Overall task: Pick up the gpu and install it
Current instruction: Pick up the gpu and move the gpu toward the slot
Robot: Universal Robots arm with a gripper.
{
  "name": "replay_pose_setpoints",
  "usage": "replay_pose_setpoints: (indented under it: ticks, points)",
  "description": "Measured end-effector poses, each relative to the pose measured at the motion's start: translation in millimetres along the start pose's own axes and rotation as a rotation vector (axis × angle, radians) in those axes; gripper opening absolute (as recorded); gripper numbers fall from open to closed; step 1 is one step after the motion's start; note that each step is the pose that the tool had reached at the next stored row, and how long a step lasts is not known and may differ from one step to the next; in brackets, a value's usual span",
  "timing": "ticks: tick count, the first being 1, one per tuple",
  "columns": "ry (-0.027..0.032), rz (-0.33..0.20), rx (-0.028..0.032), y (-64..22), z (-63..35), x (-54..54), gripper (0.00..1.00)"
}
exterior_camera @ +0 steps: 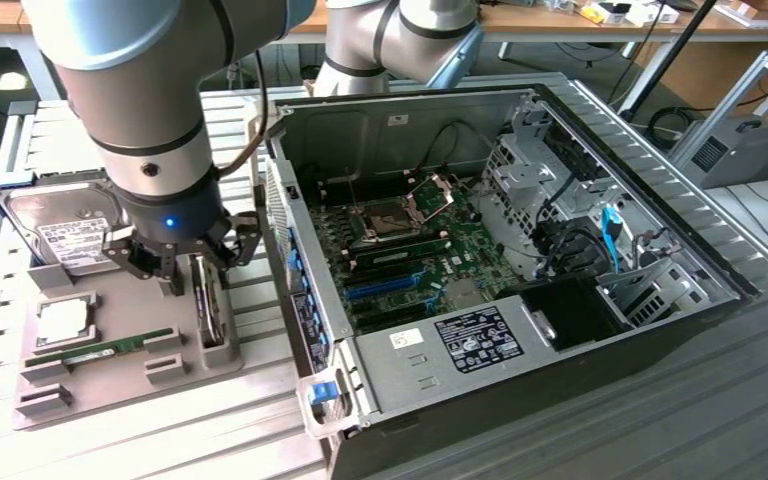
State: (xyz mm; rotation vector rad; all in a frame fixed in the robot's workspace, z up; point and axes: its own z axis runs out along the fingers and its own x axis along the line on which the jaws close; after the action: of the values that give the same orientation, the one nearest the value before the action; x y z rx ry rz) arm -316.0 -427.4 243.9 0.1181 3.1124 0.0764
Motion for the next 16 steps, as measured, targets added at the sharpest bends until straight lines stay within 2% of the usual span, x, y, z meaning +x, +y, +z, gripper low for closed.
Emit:
replay_pose_setpoints:
  ticks: [16]
  points:
    - [0.0000, 0.000, 0.0000, -1.1, 0.4, 0.8, 0.51]
